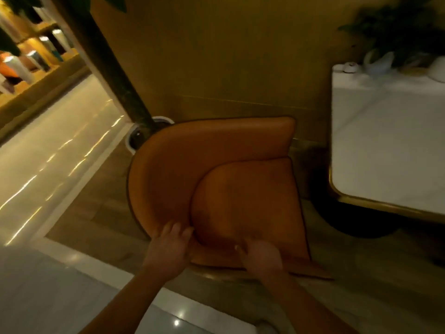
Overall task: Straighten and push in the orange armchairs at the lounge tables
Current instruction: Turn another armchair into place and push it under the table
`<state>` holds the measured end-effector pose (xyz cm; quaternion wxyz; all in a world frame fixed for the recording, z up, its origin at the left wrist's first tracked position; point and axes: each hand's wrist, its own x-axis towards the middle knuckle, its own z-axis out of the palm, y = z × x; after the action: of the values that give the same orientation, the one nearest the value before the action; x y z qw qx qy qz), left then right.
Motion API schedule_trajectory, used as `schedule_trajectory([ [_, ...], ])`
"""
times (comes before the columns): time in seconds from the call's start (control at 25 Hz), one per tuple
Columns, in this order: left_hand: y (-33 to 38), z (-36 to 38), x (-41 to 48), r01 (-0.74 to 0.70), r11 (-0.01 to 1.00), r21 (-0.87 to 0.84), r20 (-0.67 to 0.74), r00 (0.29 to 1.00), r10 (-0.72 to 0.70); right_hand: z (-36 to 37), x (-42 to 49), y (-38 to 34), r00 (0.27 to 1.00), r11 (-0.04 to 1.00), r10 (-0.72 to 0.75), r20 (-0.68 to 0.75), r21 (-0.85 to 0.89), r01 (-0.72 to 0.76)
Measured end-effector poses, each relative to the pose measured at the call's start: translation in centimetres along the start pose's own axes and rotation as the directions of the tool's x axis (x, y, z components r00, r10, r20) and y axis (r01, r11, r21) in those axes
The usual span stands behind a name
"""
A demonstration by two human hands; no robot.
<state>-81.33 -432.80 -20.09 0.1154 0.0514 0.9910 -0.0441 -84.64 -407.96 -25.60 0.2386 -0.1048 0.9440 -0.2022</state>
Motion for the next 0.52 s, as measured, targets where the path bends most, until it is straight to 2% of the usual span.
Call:
schedule_trajectory([
  [0.16, -6.5, 3.7, 3.2, -0.141, 0.987, 0.076, -0.010, 0.990, 0.142, 5.8, 1.2, -3.5, 0.988, 0.991, 0.134, -0.072, -0.006, -0.134],
  [0.2, -7.7, 4.6, 3.5, -0.175, 0.980, 0.090, 0.011, 0.985, 0.175, 7.2, 1.2, -4.3, 0.977, 0.986, 0.165, -0.138, -0.013, -0.168],
  [0.32, -11.3, 7.6, 4.2, -0.270, 0.954, 0.132, 0.029, 0.963, 0.269, 11.5, 2.1, -6.8, 0.896, 0.952, 0.263, -0.357, -0.055, -0.301],
  [0.44, -12.7, 9.8, 4.6, -0.351, 0.927, 0.133, -0.005, 0.935, 0.355, 12.6, 3.3, -8.1, 0.819, 0.894, 0.380, -0.429, -0.056, -0.444],
  [0.52, -12.7, 10.5, 4.7, -0.359, 0.923, 0.140, -0.042, 0.929, 0.368, 12.8, 4.0, -8.2, 0.793, 0.872, 0.398, -0.462, -0.078, -0.483],
])
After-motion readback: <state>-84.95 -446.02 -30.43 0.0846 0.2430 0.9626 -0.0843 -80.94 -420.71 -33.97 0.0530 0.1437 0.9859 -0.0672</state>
